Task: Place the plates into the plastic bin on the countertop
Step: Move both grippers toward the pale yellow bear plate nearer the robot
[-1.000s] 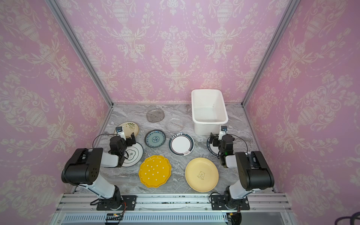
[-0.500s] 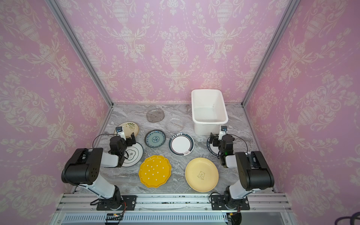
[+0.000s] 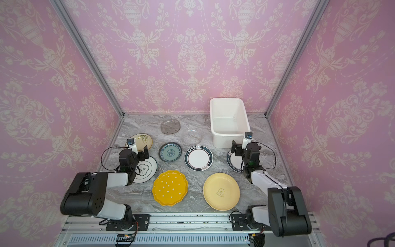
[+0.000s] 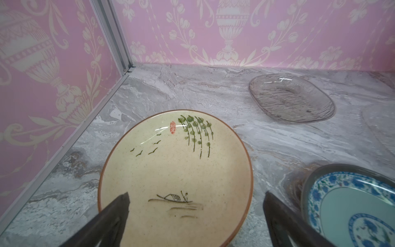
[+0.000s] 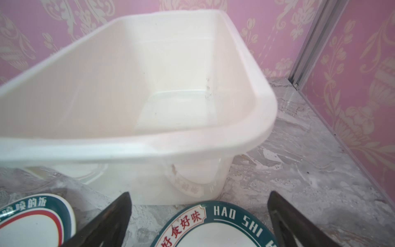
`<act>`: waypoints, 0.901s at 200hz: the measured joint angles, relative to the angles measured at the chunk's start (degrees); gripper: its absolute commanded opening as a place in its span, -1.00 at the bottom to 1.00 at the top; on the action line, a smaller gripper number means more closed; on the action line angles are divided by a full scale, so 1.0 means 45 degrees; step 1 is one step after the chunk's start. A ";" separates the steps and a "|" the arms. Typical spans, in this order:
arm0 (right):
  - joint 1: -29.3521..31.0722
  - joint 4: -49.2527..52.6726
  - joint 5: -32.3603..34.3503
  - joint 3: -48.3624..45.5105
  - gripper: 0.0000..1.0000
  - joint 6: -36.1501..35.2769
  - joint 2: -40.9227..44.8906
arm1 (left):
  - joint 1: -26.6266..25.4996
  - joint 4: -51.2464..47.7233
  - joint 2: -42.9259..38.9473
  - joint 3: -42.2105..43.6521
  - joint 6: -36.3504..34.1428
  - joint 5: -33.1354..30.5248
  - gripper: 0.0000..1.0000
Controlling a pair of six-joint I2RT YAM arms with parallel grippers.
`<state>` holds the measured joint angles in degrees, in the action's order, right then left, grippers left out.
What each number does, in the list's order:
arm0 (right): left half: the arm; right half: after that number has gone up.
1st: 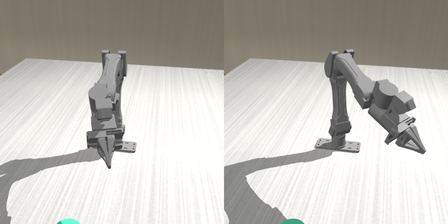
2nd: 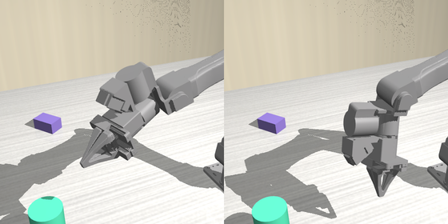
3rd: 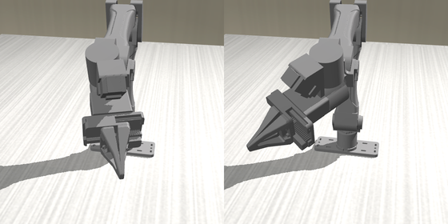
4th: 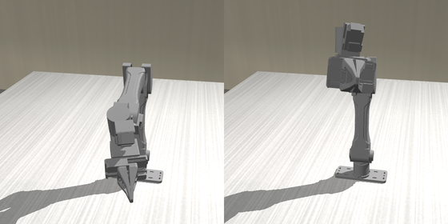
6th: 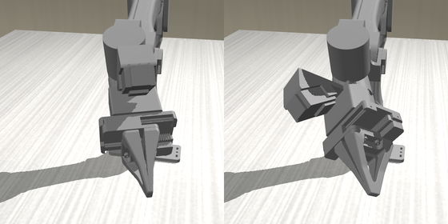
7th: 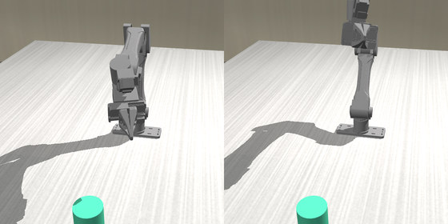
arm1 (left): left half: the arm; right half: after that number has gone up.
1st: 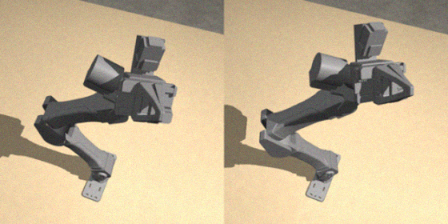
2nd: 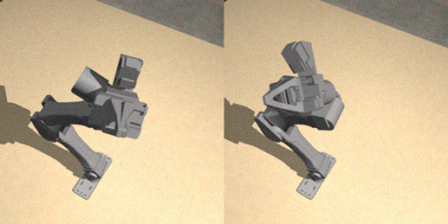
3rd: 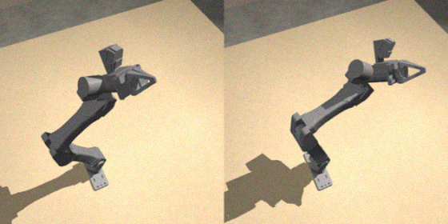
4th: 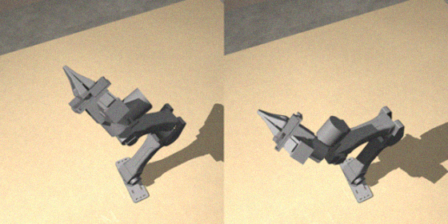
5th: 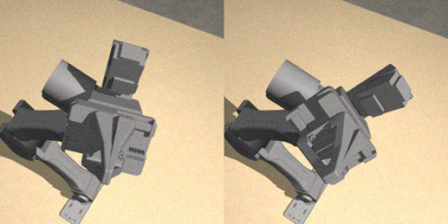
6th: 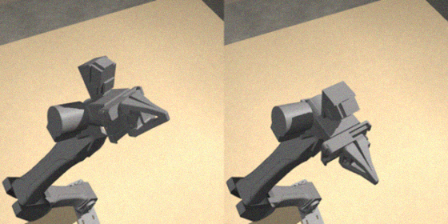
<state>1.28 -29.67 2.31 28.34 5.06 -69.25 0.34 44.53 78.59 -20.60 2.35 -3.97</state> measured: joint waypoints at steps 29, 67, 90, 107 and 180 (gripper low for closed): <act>0.0000 0.3099 -0.0636 0.1287 1.00 0.1413 0.2225 | -0.0471 -0.4114 -0.3580 -0.1710 0.0500 -0.0092 0.99; -0.0797 0.6897 -0.2458 0.2764 1.00 0.4483 0.3793 | -0.0529 -0.9238 -0.6994 -0.4255 0.3968 0.0539 0.99; -0.1103 0.8922 -0.3434 0.3687 1.00 0.5421 0.3993 | -0.0233 -1.0705 -0.8529 -0.4216 0.6815 0.1564 0.99; -0.1103 1.0996 -0.3827 0.4838 1.00 0.5659 0.3755 | -0.0112 -1.1210 -0.8850 -0.3842 0.8587 0.2623 0.99; -0.1103 1.8355 -0.3895 0.6790 1.00 0.5663 0.2885 | -0.4993 -1.6033 -0.4590 -0.6824 1.1317 0.4828 0.87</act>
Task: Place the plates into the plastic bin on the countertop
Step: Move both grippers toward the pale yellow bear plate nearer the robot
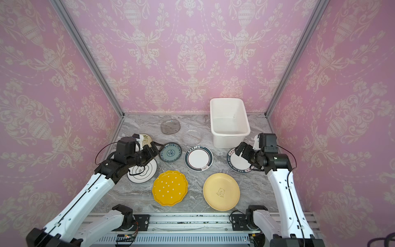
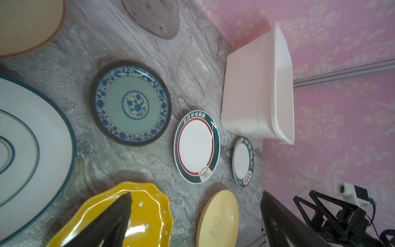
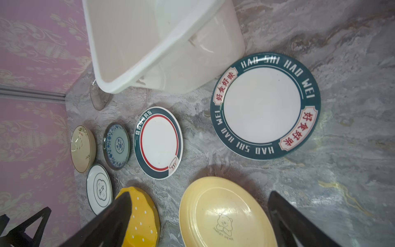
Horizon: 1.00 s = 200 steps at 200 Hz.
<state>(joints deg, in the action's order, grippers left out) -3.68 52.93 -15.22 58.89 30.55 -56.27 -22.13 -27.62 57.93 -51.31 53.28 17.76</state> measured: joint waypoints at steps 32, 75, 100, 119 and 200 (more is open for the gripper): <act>0.0015 0.1035 -0.0311 -0.1569 1.00 0.0233 0.0651 | -0.3211 -0.0554 0.1739 -0.0855 0.0539 0.0321 0.87; 0.0675 0.1491 -0.0447 -0.3866 1.00 0.0719 0.0889 | -0.6246 -0.0933 0.4260 -0.1773 0.0573 0.0933 0.88; 0.1676 0.1433 -0.0170 -0.4614 0.98 0.1234 0.0918 | -0.6567 -0.0845 0.5581 -0.2074 0.0559 0.1583 0.89; 0.2467 0.1326 0.0136 -0.4901 0.93 0.1617 0.0777 | -0.6562 -0.0719 0.6470 -0.2399 0.0505 0.1982 0.89; 0.4022 0.0185 0.1530 -0.5391 0.65 0.3011 -0.0996 | -0.6606 0.0277 0.7446 -0.2623 0.0529 0.2905 0.86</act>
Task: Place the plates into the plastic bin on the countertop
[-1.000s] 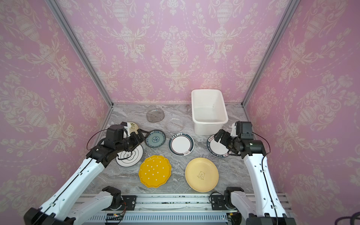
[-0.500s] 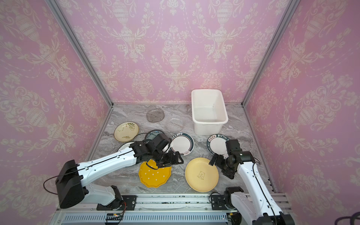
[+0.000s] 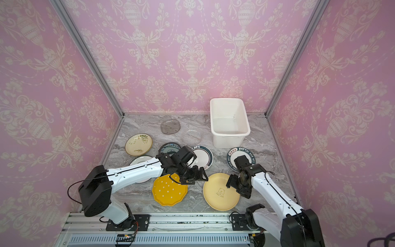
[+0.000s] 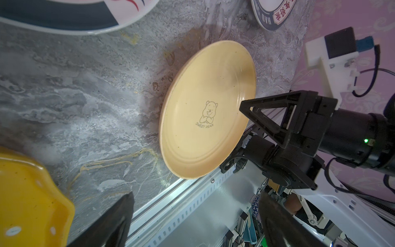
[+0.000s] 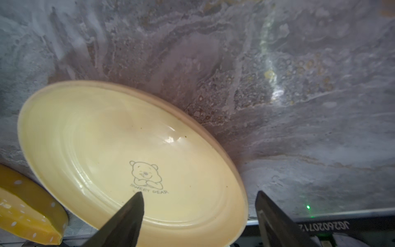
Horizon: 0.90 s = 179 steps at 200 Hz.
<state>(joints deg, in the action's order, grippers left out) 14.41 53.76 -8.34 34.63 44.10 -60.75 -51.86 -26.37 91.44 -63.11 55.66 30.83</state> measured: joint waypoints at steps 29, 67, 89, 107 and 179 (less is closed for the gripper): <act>0.0000 -0.0087 0.0622 0.0000 0.63 0.0189 0.0000 | 0.0000 0.0073 0.0029 0.0000 0.0005 0.0136 0.77; 0.0000 -0.0447 0.0865 -0.0355 0.45 0.0413 -0.0019 | -0.0010 0.0141 0.0131 0.0000 0.0053 0.0335 0.77; 0.0034 -0.0583 0.0860 -0.0695 0.26 0.0578 -0.0029 | -0.0005 0.0151 0.0131 0.0000 0.0063 0.0340 0.78; 0.0058 -0.0704 0.0860 -0.0748 0.11 0.0612 -0.0029 | -0.0010 0.0233 0.0136 0.0000 0.0092 0.0340 0.76; 0.0058 -0.1205 0.0816 -0.0748 -0.51 0.0364 -0.0612 | -0.0005 0.0423 0.0729 -0.0010 0.0151 0.0461 0.71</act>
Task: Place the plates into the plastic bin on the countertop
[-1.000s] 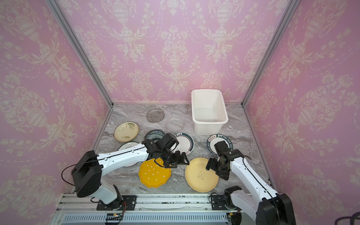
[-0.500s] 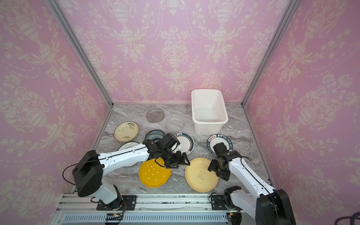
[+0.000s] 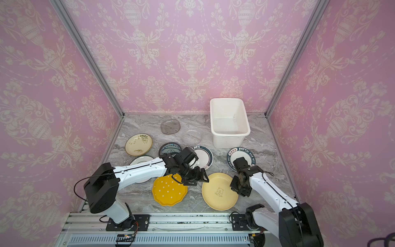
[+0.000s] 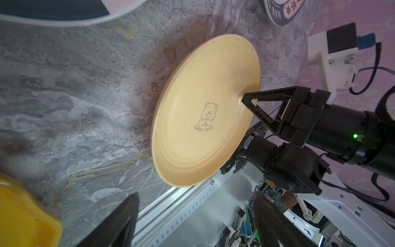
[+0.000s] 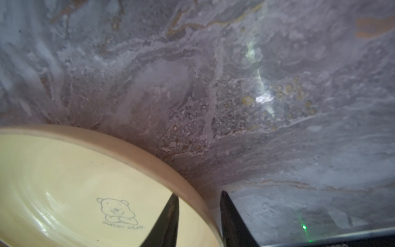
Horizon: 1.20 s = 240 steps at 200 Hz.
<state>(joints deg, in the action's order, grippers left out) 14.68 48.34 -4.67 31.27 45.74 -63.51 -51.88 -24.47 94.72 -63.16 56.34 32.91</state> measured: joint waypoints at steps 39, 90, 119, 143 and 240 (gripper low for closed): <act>0.0019 0.0146 -0.0321 0.0005 -0.78 -0.0257 0.0078 | 0.0000 -0.0010 0.0005 -0.0034 0.0000 0.0000 0.71; 0.0092 0.0680 -0.0559 0.0539 -1.00 -0.0267 0.0767 | 0.0146 -0.0442 -0.0243 -0.0413 -0.0005 -0.0044 0.73; 0.0092 0.1637 -0.0525 0.1477 -1.00 -0.0427 0.1263 | 0.0782 -0.0986 -0.1511 -0.0500 -0.0005 -0.0204 0.73; 0.0092 0.2628 -0.0529 0.2696 -1.00 -0.0651 0.1710 | 0.1588 -0.1370 -0.2841 -0.0680 -0.0063 -0.0563 0.72; 0.0107 0.3769 -0.3580 0.6300 -1.00 -0.0879 0.2841 | 0.2671 -0.0345 -0.4167 -0.0262 -0.1404 -0.0510 0.23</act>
<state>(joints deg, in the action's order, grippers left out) 15.16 65.30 -20.78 59.61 41.78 -50.72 -39.86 -26.02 75.96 -64.34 50.02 30.61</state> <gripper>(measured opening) 0.062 0.656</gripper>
